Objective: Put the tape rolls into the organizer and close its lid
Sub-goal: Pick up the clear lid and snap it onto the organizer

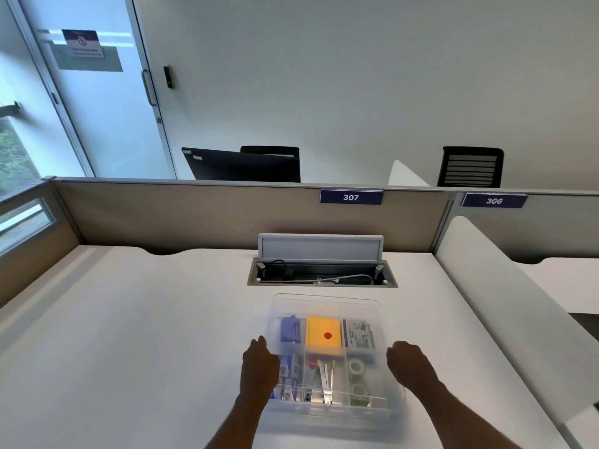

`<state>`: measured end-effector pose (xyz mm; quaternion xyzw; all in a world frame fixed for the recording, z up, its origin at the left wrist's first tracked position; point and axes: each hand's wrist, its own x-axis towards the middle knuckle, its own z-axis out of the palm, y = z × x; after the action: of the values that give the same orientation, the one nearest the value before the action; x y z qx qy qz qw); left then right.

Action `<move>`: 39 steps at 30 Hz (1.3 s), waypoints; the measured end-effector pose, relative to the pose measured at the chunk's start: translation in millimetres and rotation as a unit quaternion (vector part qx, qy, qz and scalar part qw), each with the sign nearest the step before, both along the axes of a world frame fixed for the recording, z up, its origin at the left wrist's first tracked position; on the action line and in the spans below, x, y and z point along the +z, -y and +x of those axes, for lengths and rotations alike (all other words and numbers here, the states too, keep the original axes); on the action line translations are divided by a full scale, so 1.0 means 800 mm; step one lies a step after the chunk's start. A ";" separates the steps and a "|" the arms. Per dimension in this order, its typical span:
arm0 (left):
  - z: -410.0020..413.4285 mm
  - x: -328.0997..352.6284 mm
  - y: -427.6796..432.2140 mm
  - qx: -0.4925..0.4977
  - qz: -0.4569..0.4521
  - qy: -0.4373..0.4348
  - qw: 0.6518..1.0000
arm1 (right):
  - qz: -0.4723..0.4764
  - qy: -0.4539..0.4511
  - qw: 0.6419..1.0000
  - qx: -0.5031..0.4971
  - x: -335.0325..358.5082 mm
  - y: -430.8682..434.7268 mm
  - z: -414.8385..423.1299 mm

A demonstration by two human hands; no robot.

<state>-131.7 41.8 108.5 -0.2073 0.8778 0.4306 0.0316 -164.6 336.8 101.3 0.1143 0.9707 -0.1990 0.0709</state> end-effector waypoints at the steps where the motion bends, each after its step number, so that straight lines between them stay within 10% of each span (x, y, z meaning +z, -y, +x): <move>1: 0.003 -0.001 0.001 0.001 -0.002 0.002 1.000 | 0.005 0.001 1.000 0.001 -0.001 0.002 0.003; 39: 0.051 -0.076 0.014 0.025 -0.008 -0.085 0.996 | -0.146 -0.128 0.974 -0.115 -0.051 0.022 0.051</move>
<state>-91.3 31.0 47.4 -0.1916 0.8755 0.4400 -0.0558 -124.2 319.3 60.2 0.1867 0.9126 -0.3586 -0.0611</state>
